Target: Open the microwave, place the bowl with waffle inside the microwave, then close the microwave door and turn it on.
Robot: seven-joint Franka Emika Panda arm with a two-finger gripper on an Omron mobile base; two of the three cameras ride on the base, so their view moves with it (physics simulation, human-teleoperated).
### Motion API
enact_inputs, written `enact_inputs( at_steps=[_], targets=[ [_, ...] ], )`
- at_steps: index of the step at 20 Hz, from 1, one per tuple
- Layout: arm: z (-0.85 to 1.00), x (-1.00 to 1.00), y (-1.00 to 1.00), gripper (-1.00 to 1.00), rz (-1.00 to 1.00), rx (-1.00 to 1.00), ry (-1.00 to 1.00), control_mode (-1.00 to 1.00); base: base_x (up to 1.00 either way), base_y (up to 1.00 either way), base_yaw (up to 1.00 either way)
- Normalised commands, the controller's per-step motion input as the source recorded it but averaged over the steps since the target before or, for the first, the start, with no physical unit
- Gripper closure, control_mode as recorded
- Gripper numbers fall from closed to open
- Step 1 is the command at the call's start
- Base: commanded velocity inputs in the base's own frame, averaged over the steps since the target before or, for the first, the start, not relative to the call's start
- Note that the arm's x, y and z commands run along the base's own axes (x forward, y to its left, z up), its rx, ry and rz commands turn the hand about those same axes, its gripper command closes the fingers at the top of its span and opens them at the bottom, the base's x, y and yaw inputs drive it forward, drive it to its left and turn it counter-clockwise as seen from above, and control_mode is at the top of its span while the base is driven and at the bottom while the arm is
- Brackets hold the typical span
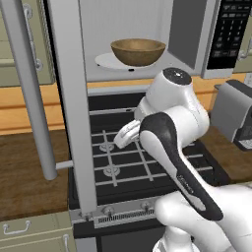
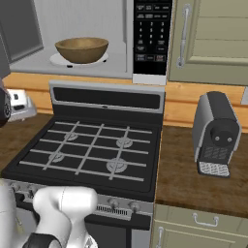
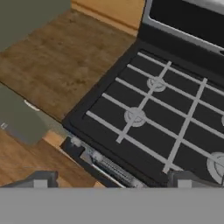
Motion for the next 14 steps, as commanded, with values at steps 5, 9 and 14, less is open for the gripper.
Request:
enact_inputs(
  at_steps=[5,9,14],
  targets=[
    [-0.31,-0.74,-0.15,-1.0,0.56,-0.39,-0.57,-1.0,0.0,0.0,0.0],
    [-0.01,-1.0,-0.03,-1.0,0.46,-0.2,-0.48,-1.0,0.0,0.0,0.0],
    [-0.07,-0.63,0.39,-1.0,0.34,-0.24,-0.44,-1.0,0.0,0.0,0.0]
  ],
)
